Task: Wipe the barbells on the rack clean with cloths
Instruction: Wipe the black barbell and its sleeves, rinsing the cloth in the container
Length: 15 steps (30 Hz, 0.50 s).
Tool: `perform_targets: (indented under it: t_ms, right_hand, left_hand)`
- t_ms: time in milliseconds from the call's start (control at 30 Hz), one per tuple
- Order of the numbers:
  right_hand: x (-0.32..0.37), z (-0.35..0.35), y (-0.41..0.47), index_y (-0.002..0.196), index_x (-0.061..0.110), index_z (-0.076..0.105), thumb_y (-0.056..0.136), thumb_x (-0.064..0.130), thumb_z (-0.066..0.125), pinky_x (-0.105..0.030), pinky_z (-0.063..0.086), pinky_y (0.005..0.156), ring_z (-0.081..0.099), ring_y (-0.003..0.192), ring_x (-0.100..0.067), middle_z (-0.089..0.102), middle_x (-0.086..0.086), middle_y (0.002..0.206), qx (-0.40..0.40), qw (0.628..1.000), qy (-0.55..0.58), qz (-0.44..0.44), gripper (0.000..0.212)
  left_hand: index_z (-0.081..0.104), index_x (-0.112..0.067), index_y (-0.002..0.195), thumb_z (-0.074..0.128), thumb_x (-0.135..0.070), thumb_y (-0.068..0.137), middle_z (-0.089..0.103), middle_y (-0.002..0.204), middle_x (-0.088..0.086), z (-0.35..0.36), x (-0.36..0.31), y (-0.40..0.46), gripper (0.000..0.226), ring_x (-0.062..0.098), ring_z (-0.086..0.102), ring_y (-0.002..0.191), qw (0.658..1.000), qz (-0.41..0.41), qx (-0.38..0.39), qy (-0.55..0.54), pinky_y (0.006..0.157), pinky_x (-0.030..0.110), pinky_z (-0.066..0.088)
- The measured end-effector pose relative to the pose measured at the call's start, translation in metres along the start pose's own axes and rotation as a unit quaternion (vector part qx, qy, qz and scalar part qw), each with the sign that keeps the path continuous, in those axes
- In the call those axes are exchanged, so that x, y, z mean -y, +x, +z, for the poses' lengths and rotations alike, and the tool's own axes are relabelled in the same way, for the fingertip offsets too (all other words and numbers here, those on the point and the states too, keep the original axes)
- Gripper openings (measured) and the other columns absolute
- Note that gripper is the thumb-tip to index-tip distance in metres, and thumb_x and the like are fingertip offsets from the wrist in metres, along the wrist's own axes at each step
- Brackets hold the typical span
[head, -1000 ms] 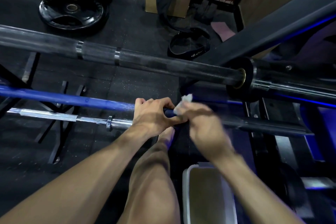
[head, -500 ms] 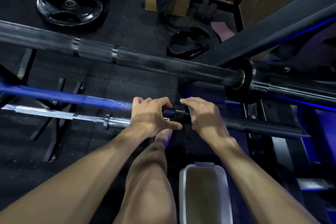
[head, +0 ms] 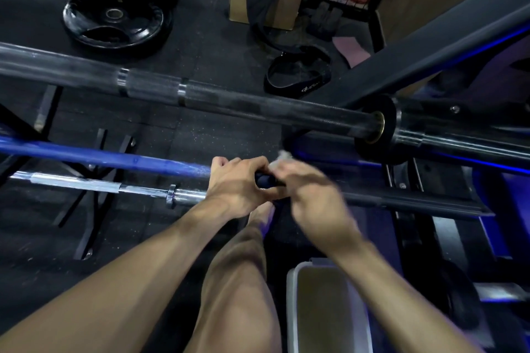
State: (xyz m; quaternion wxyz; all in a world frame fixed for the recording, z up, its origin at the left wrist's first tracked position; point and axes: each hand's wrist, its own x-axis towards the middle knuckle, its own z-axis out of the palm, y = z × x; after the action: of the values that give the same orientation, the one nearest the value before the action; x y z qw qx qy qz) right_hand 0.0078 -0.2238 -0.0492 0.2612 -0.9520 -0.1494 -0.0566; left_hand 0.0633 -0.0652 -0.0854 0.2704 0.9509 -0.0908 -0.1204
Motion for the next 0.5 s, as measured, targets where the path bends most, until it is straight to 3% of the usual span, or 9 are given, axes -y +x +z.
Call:
perform_targets:
  t_ms: [67,133,200,300,400,500]
  right_hand:
    - [-0.001,0.012,0.009,0.11,0.001,0.075,0.077,0.016,0.043,-0.026,0.031,0.111,0.065,0.12,-0.033,0.071,-0.016,0.123,0.053,0.998,-0.025,-0.015,0.048]
    - [-0.004,0.011,0.029,0.107,0.004,0.078,0.078,0.025,0.049,-0.019,0.03,0.108,0.066,0.12,-0.03,0.072,-0.016,0.123,0.047,0.996,-0.014,0.073,0.046]
    - [-0.008,0.005,0.045,0.116,0.01,0.076,0.09,0.021,0.053,-0.02,0.033,0.11,0.061,0.127,-0.024,0.069,-0.01,0.131,0.053,0.986,0.006,0.156,0.037]
    - [0.006,0.0,0.034,0.122,0.009,0.073,0.09,0.029,0.04,-0.03,0.038,0.113,0.058,0.128,-0.025,0.068,-0.009,0.131,0.101,0.99,-0.041,0.086,0.05]
    - [0.004,0.001,0.012,0.116,0.004,0.075,0.08,0.005,0.048,-0.027,0.037,0.114,0.064,0.123,-0.026,0.072,-0.011,0.123,0.033,0.999,-0.01,0.035,0.046]
    - [-0.013,0.007,0.021,0.115,0.007,0.076,0.086,-0.001,0.055,-0.008,0.037,0.101,0.07,0.111,-0.025,0.074,-0.011,0.118,0.006,0.994,0.014,0.111,0.037]
  left_hand:
    - [0.054,-0.034,0.081,0.052,-0.082,0.064,0.063,0.07,-0.016,0.001,0.0,0.0,0.05,0.005,0.057,0.079,1.0,0.0,0.0,0.006,0.08,0.034,0.022]
    - [0.057,-0.037,0.084,0.059,-0.084,0.067,0.065,0.076,-0.019,0.001,-0.001,0.002,0.05,0.002,0.056,0.082,1.0,-0.009,-0.004,0.003,0.083,0.035,0.025]
    - [0.061,-0.039,0.088,0.062,-0.087,0.063,0.067,0.082,-0.022,0.0,-0.001,0.003,0.053,-0.001,0.057,0.084,1.0,-0.018,-0.002,-0.009,0.088,0.036,0.028]
    - [0.06,-0.037,0.084,0.064,-0.081,0.058,0.065,0.075,-0.02,0.0,0.0,0.002,0.051,0.0,0.057,0.081,1.0,-0.016,0.004,-0.024,0.089,0.035,0.03]
    - [0.056,-0.036,0.084,0.072,-0.077,0.058,0.062,0.07,-0.02,0.0,0.001,0.0,0.051,-0.004,0.051,0.075,1.0,-0.006,0.003,-0.013,0.089,0.034,0.029]
    - [0.058,-0.042,0.089,0.074,-0.082,0.058,0.059,0.078,-0.024,-0.002,0.0,0.001,0.054,-0.004,0.046,0.078,1.0,-0.011,0.005,-0.002,0.089,0.033,0.028]
